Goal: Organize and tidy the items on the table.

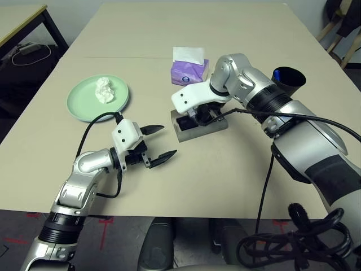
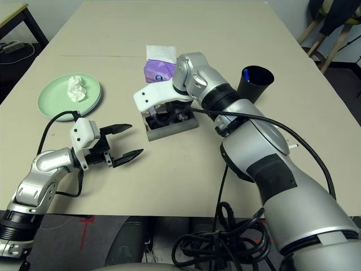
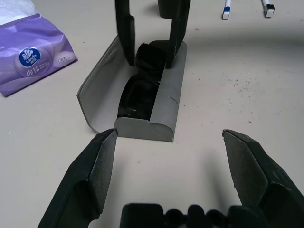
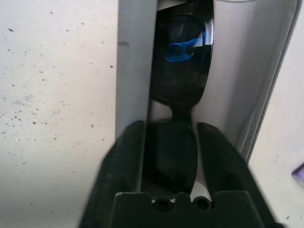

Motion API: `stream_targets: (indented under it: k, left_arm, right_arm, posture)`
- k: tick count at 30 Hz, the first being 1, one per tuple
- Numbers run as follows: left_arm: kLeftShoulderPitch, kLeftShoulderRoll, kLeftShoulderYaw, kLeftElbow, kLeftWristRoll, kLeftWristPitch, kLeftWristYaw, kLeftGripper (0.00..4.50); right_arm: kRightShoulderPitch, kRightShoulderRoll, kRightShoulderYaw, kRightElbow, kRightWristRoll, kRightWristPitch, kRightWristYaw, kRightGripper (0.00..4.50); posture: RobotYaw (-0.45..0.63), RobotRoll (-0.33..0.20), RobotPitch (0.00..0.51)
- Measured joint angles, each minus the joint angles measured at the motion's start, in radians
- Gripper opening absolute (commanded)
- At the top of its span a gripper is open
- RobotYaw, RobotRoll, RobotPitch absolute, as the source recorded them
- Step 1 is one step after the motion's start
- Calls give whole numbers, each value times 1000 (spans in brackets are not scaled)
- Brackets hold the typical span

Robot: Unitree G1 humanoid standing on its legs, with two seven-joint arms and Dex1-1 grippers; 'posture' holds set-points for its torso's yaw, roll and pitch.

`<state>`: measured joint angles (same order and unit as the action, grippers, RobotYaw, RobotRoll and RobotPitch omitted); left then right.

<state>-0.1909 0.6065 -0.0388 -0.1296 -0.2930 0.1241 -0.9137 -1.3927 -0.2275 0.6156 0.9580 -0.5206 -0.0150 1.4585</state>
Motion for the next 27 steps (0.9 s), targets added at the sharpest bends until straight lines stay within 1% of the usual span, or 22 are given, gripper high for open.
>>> stream_targets:
  k: [2, 3, 5, 7, 10, 12, 14, 15, 17, 19, 23, 25, 27]
  left_arm:
    - [0, 0, 0, 0, 0, -1, -2, 4500]
    - [-1, 0, 0, 1, 0, -2, -3, 4500]
    - [-5, 1, 0, 2, 0, -5, -8, 4500]
    - [-15, 3, 0, 5, 0, -7, -13, 4500]
    - [-27, 8, 0, 17, 0, -10, -23, 4500]
    - [-29, 13, 0, 27, 0, -11, -30, 4500]
    - [-31, 24, 1, 30, 0, -11, -39, 4500]
    - [-35, 26, 5, 34, -1, -11, -39, 4500]
    - [-39, 27, 20, 41, -1, -11, -40, 4500]
    - [-48, 27, 28, 70, -3, -13, -44, 4500]
    - [-70, 28, 43, 112, -3, -14, -47, 4500]
    - [-79, 22, 51, 117, -5, -14, -45, 4500]
    - [-83, 16, 65, 135, -15, -18, -42, 4500]
  right_arm:
    - [0, -10, 0, 0, 1, 9, 9, 4252]
    - [1, -18, -1, -1, 2, 14, 12, 4483]
    - [4, -38, -8, -5, 11, 30, 12, 4483]
    - [8, -56, -37, -21, 28, 63, 12, 4483]
    - [22, -104, -93, -108, 69, 148, 14, 4483]
    - [58, -133, -141, -191, 102, 213, 11, 4483]
    - [111, -154, -196, -273, 148, 276, 7, 4483]
    - [154, -165, -235, -336, 187, 315, 1, 4483]
    - [216, -172, -288, -422, 247, 362, -13, 4483]
    - [300, -172, -366, -526, 322, 414, -56, 4483]
    - [494, -163, -488, -681, 421, 479, -202, 4483]
    - [592, -135, -556, -739, 472, 480, -298, 4483]
    - [667, -112, -598, -781, 523, 475, -359, 4483]
  posture:
    - [215, 0, 130]
    - [210, 0, 127]
    - [202, 0, 123]
    - [191, 0, 120]
    - [171, 0, 112]
    - [148, 0, 105]
    - [132, 0, 102]
    - [111, 0, 98]
    - [91, 0, 98]
    - [75, 0, 98]
    - [80, 0, 97]
    - [92, 0, 97]
    - [104, 0, 97]
